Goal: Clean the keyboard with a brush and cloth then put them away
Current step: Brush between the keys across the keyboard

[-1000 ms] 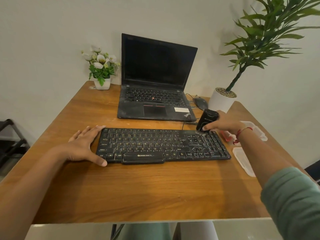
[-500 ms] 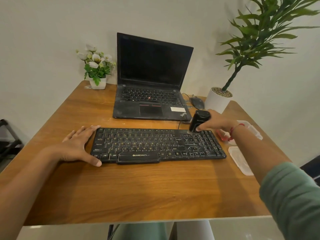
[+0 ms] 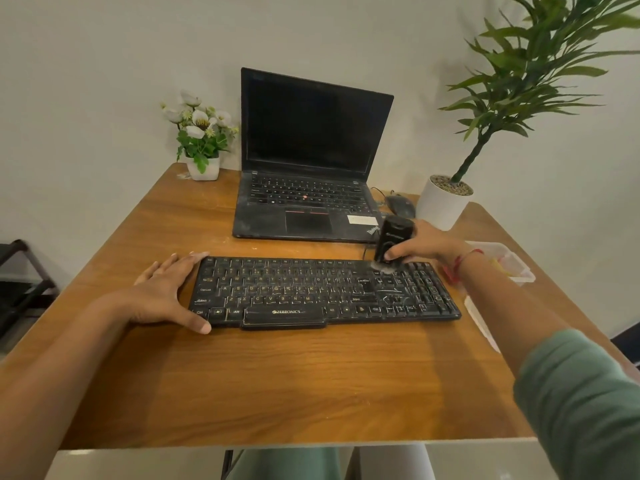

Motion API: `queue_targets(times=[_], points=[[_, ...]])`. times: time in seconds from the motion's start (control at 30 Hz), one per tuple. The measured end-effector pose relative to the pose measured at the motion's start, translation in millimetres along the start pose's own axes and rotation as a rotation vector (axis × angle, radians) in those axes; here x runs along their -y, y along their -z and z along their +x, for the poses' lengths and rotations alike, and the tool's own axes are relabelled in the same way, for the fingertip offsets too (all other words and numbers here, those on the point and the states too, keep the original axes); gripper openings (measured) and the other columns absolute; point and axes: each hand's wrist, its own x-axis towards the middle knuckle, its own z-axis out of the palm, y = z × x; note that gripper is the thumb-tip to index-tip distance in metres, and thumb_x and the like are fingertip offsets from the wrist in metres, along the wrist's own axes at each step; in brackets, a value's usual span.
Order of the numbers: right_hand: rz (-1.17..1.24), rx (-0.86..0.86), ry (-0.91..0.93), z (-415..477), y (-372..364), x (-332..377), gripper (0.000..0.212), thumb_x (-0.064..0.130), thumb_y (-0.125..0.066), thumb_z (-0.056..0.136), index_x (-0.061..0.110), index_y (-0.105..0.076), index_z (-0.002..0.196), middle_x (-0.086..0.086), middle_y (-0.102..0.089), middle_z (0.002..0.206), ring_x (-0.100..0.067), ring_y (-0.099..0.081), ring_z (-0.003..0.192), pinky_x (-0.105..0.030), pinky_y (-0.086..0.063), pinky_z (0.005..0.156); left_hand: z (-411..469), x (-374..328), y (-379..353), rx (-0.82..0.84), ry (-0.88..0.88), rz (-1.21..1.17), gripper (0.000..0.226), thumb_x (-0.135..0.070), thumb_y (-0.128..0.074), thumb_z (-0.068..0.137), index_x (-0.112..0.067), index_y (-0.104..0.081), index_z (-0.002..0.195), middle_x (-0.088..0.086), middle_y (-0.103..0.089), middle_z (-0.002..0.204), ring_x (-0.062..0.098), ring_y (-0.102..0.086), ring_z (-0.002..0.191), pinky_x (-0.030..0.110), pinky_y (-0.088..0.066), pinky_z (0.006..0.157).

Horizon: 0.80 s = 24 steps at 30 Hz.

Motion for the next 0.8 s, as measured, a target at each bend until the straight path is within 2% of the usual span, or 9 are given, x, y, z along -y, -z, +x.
queue_targets(times=[0.07,0.13,0.2,0.33,0.43,0.5,0.63,0.73,0.8], points=[[-0.229,-0.169,-0.073,1,11,-6,0.036,0.008,-0.077,0.070,0.010,-0.059,0.101,-0.013,-0.068,0.102,-0.027,-0.065,0.093,-0.036,-0.056,0.080,1,2,-1,-0.001,-0.002,-0.003,0.144,-0.083,-0.066,0.023,-0.048,0.007,0.141,-0.006,0.003,0.158,0.008,0.013,0.142,0.029,0.016,0.111],[-0.578,-0.312,-0.100,-1,1,2,0.035,0.021,-0.077,0.069,0.009,-0.059,0.097,-0.010,-0.067,0.095,-0.023,-0.062,0.084,-0.032,-0.054,0.070,1,3,-1,-0.001,-0.005,0.000,0.141,-0.084,-0.066,0.023,-0.052,0.009,0.138,-0.006,0.003,0.158,0.008,0.014,0.141,0.029,0.016,0.111],[-0.719,-0.336,-0.010,-3,-25,17,0.032,0.028,-0.075,0.070,0.013,-0.057,0.091,-0.004,-0.062,0.088,-0.019,-0.058,0.078,-0.026,-0.047,0.060,2,3,0,0.004,-0.004,0.012,0.139,-0.085,-0.065,0.024,-0.053,0.011,0.135,-0.006,0.004,0.158,0.008,0.014,0.141,0.029,0.016,0.111],[-0.277,-0.211,0.057,-3,-63,38,0.039,0.019,-0.079,0.068,0.011,-0.058,0.099,-0.003,-0.064,0.092,-0.018,-0.064,0.085,-0.032,-0.058,0.071,1,3,0,0.004,-0.009,0.016,0.139,-0.086,-0.064,0.023,-0.052,0.011,0.136,-0.005,0.004,0.158,0.008,0.014,0.142,0.030,0.015,0.112],[0.038,-0.136,0.000,-8,-53,34,0.038,0.006,-0.077,0.069,0.018,-0.053,0.096,-0.002,-0.064,0.094,-0.014,-0.063,0.084,-0.028,-0.058,0.067,1,3,0,0.006,-0.007,0.018,0.146,-0.087,-0.063,0.022,-0.047,0.009,0.142,-0.006,0.005,0.158,0.009,0.014,0.142,0.031,0.015,0.112],[-0.052,-0.207,-0.061,-10,-33,21,0.036,0.009,-0.077,0.070,0.015,-0.054,0.098,-0.006,-0.066,0.094,-0.017,-0.065,0.082,-0.027,-0.057,0.065,2,3,0,0.004,-0.007,0.018,0.147,-0.087,-0.063,0.022,-0.045,0.008,0.143,-0.006,0.005,0.158,0.009,0.014,0.142,0.031,0.015,0.112],[-0.723,-0.486,-0.083,-14,-16,4,0.028,0.026,-0.075,0.069,0.012,-0.053,0.078,-0.006,-0.057,0.078,-0.028,-0.062,0.083,-0.026,-0.044,0.057,2,4,-1,-0.004,-0.006,0.003,0.148,-0.085,-0.065,0.022,-0.044,0.007,0.145,-0.007,0.004,0.158,0.009,0.013,0.142,0.029,0.015,0.110],[-0.752,-0.464,-0.020,-12,-36,8,0.030,0.031,-0.073,0.073,0.016,-0.048,0.069,0.000,-0.052,0.070,-0.021,-0.057,0.071,-0.023,-0.031,0.046,2,4,-1,-0.010,-0.009,0.006,0.148,-0.085,-0.065,0.022,-0.043,0.006,0.145,-0.006,0.003,0.158,0.009,0.013,0.142,0.029,0.015,0.111],[-0.513,-0.387,0.006,-7,-48,14,0.029,0.028,-0.076,0.072,0.014,-0.054,0.085,0.001,-0.058,0.078,-0.014,-0.058,0.071,-0.020,-0.041,0.049,2,4,-1,-0.009,-0.007,0.010,0.147,-0.084,-0.065,0.023,-0.043,0.007,0.145,-0.006,0.003,0.158,0.010,0.013,0.142,0.030,0.015,0.111]])
